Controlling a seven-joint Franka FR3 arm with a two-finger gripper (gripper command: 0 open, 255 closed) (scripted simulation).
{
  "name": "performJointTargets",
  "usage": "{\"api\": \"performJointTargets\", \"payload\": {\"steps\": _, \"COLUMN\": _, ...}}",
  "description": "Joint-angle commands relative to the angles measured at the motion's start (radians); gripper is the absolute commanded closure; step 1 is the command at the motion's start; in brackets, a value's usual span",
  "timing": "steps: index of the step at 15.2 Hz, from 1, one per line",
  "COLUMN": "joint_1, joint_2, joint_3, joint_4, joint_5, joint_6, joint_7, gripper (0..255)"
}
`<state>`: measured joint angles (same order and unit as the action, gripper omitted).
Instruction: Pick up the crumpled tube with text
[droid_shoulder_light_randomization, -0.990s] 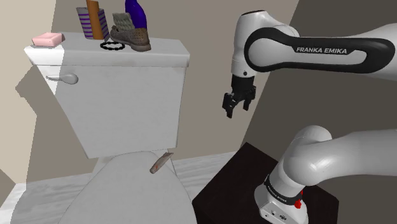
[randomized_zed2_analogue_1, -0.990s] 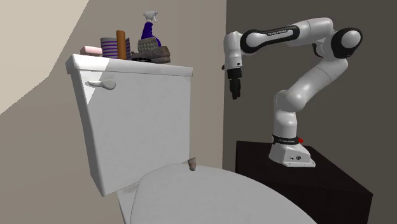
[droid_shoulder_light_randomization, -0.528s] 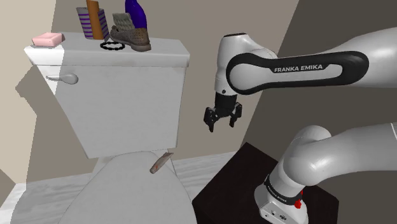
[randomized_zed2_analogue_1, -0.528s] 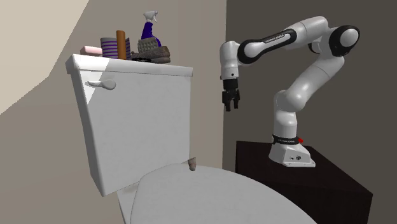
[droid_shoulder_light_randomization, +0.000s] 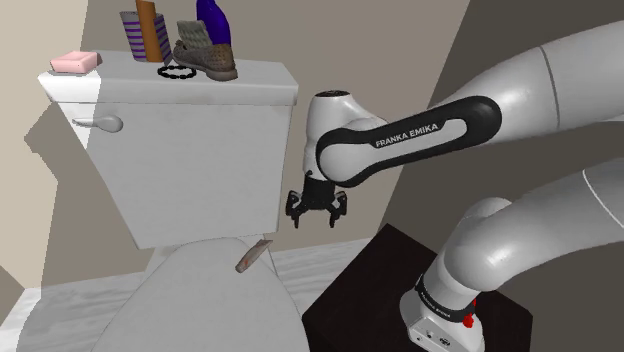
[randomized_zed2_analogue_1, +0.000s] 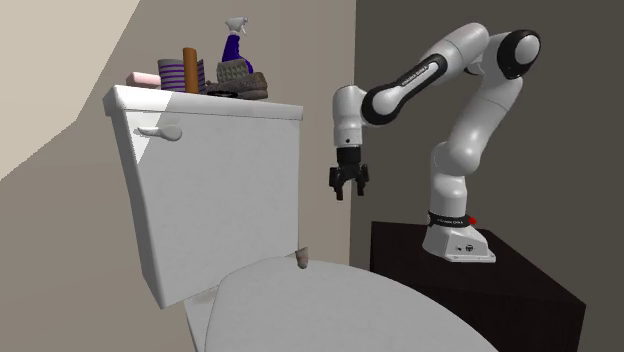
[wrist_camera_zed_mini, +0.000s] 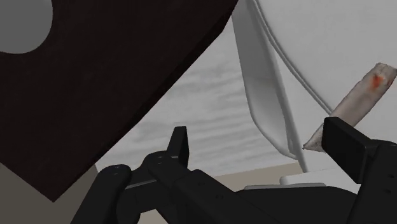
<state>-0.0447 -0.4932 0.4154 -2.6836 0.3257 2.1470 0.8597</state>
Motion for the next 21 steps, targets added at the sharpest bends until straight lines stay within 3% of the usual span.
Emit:
{"api": "performJointTargets", "payload": {"steps": 1, "joint_1": -0.014, "joint_2": 0.072, "joint_3": 0.039, "joint_4": 0.012, "joint_5": 0.017, "joint_6": 0.079, "joint_7": 0.079, "gripper": 0}}
{"api": "performJointTargets", "payload": {"steps": 6, "joint_1": -0.066, "joint_2": 0.298, "joint_3": 0.137, "joint_4": 0.083, "joint_5": -0.014, "joint_6": 0.275, "joint_7": 0.300, "gripper": 0}}
{"api": "performJointTargets", "payload": {"steps": 10, "joint_1": -0.105, "joint_2": 0.496, "joint_3": 0.183, "joint_4": 0.163, "joint_5": -0.138, "joint_6": 0.414, "joint_7": 0.527, "gripper": 0}}
{"api": "performJointTargets", "payload": {"steps": 12, "joint_1": -0.101, "joint_2": 0.595, "joint_3": 0.173, "joint_4": 0.211, "joint_5": -0.230, "joint_6": 0.469, "joint_7": 0.656, "gripper": 0}}
{"api": "performJointTargets", "payload": {"steps": 15, "joint_1": -0.054, "joint_2": 0.733, "joint_3": 0.114, "joint_4": 0.294, "joint_5": -0.359, "joint_6": 0.532, "joint_7": 0.839, "gripper": 0}}
{"api": "performJointTargets", "payload": {"steps": 21, "joint_1": -0.013, "joint_2": 0.808, "joint_3": 0.063, "joint_4": 0.303, "joint_5": -0.421, "joint_6": 0.596, "joint_7": 0.884, "gripper": 0}}
